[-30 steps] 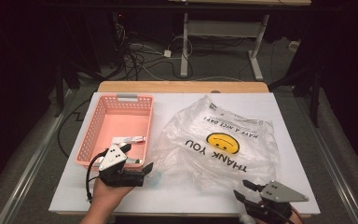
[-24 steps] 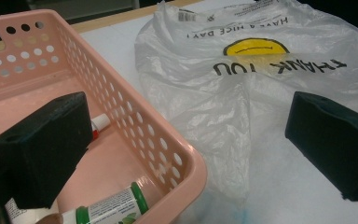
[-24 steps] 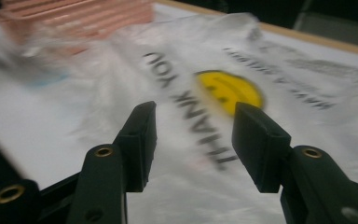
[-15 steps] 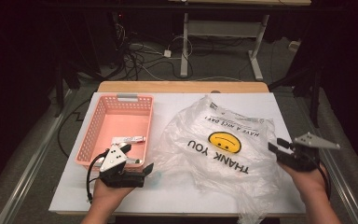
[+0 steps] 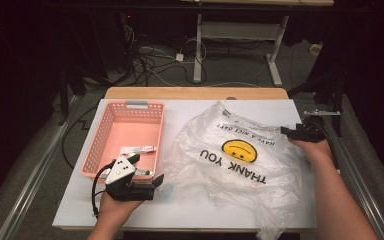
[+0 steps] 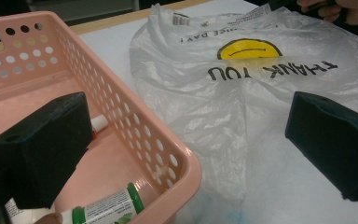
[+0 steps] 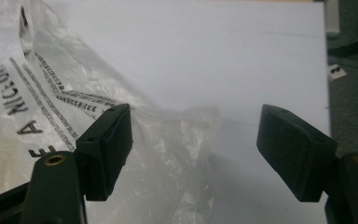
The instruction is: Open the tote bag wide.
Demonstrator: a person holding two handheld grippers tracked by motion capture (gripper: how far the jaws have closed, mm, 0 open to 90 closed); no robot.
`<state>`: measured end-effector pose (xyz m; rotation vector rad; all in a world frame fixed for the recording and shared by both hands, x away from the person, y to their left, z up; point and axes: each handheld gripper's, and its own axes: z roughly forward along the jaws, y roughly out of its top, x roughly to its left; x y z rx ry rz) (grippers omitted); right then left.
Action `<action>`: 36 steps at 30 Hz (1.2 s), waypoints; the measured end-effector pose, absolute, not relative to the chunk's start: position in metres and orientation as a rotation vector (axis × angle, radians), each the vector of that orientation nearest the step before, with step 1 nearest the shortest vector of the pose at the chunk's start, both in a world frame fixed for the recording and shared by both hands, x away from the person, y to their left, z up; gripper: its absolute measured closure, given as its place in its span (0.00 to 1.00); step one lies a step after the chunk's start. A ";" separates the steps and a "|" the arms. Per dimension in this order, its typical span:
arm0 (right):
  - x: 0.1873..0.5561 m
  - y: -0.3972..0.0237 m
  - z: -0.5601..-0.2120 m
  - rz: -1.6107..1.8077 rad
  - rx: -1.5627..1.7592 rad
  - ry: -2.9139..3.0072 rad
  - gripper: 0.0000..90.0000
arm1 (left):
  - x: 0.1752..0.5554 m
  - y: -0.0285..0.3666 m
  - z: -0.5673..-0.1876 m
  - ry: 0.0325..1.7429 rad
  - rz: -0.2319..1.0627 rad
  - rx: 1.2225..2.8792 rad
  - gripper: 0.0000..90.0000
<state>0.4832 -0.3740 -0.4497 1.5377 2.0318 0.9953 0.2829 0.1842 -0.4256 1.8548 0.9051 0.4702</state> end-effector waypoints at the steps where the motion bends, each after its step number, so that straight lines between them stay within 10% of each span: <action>1: 0.485 -0.373 -0.455 0.991 1.543 2.058 0.30 | 0.283 0.185 -0.426 0.908 0.468 1.854 0.00; 8: 0.484 -0.352 -0.472 0.883 1.412 2.189 0.46 | 0.281 0.184 -0.426 0.912 0.473 1.856 0.00; 13: 0.473 -0.345 -0.472 0.911 1.350 2.211 0.98 | 0.280 0.182 -0.425 0.909 0.468 1.854 0.00; 33: 0.438 -0.443 -0.460 0.864 1.599 1.774 0.99 | 0.283 0.181 -0.427 0.897 0.464 1.873 0.00; 36: 0.431 -0.447 -0.462 0.873 1.593 1.775 0.84 | 0.285 0.181 -0.427 0.901 0.458 1.872 0.00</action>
